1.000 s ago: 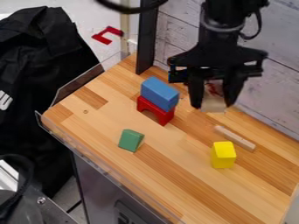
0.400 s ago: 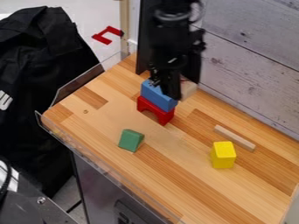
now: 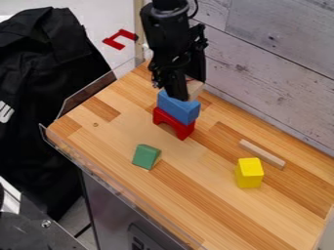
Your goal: Put the white rectangular on top of the tower
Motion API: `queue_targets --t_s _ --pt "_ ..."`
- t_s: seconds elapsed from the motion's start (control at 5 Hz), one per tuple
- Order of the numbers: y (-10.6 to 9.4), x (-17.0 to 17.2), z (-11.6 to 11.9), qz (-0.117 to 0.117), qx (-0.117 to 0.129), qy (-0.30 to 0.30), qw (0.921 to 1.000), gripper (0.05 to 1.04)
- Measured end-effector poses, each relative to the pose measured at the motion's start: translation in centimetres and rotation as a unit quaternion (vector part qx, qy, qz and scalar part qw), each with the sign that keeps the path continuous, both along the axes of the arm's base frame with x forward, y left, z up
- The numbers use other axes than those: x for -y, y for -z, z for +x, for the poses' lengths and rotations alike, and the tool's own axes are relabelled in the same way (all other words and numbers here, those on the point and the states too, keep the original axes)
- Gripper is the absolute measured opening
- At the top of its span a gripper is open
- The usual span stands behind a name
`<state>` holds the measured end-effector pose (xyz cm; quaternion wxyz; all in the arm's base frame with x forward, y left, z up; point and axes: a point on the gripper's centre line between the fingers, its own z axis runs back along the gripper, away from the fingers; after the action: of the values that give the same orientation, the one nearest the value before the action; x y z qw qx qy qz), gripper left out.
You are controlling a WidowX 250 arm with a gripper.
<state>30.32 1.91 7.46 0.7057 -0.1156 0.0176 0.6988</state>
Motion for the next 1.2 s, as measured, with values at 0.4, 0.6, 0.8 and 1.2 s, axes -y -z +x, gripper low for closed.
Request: queue_targets --t_s 0.4,0.6,0.8,1.2 --pt "0.8 1.2 1.6 0.045 -0.010 0.069 0.9965 0.544" --pt "1.6 1.3 1.6 0.046 -0.021 0.060 0.9969 0.544" --pt "2.5 1.4 1.6 0.032 -0.034 0.041 0.9981 0.544" --pt "2.8 0.5 2.3 0.020 -0.033 0.012 0.9992 0.544"
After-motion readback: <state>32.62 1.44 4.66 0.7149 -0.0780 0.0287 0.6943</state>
